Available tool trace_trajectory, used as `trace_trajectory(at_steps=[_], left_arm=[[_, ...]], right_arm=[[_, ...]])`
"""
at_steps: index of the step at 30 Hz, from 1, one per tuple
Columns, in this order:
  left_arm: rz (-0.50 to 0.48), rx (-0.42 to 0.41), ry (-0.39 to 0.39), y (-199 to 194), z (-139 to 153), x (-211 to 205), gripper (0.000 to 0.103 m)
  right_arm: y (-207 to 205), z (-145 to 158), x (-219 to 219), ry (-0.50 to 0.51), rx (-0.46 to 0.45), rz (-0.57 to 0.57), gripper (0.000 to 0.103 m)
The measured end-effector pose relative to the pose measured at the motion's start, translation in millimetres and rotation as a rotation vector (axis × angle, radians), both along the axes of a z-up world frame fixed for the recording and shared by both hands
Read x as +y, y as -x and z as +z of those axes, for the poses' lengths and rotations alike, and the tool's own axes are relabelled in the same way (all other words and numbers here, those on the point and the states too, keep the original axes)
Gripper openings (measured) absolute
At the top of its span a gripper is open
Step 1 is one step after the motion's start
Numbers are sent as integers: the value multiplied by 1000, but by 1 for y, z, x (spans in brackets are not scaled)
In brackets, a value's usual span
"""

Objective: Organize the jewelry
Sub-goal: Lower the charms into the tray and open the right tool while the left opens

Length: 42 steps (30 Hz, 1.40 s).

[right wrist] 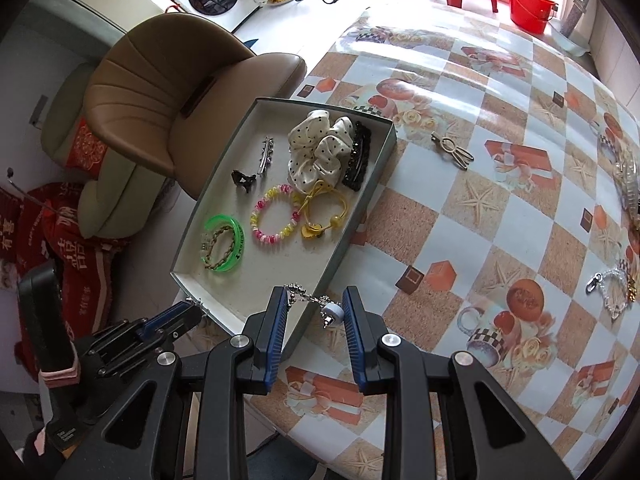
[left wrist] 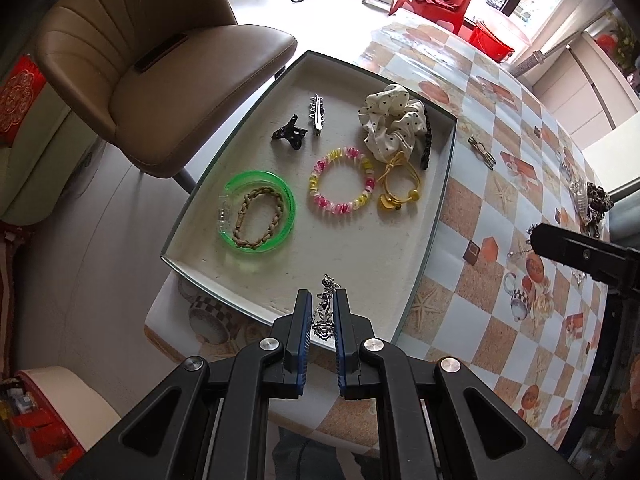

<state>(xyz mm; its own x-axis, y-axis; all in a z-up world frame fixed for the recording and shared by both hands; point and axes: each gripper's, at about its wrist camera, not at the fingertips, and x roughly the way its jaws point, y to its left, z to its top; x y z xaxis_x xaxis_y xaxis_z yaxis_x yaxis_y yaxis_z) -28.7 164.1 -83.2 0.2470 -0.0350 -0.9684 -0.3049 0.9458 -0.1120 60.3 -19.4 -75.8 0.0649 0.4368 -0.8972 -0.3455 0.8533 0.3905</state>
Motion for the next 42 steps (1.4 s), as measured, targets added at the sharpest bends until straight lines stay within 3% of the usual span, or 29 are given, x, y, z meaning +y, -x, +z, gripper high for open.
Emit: trace_trajectory(at_steps=[18, 42], left_arm=[[55, 18, -3, -2, -15, 0, 14], [83, -15, -20, -24, -71, 17, 14]], right_arm=[[-8, -15, 13, -8, 31, 79, 31], [-32, -70, 70, -32, 34, 178, 31]])
